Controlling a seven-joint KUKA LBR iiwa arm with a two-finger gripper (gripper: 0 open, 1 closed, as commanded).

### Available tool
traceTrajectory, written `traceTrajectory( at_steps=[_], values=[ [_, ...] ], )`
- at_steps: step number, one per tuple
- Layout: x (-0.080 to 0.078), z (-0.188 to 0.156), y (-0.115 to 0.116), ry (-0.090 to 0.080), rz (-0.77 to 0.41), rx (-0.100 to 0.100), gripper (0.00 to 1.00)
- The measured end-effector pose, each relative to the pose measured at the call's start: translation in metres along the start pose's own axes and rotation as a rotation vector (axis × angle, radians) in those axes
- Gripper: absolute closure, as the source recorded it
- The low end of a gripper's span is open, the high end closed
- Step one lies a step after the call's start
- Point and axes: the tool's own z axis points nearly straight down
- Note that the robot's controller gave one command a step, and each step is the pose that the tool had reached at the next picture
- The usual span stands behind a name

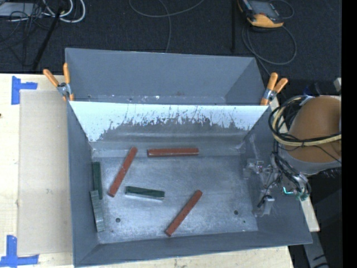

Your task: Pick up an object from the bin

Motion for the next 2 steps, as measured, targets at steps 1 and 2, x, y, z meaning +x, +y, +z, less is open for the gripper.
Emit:
traceTrajectory(
  at_steps=[1,2],
  values=[
    [0.013,-0.063,0.067,-0.012,-0.134,0.000,0.00],
    [0.037,0.016,0.128,0.000,-0.248,-0.002,0.00]
  ],
)
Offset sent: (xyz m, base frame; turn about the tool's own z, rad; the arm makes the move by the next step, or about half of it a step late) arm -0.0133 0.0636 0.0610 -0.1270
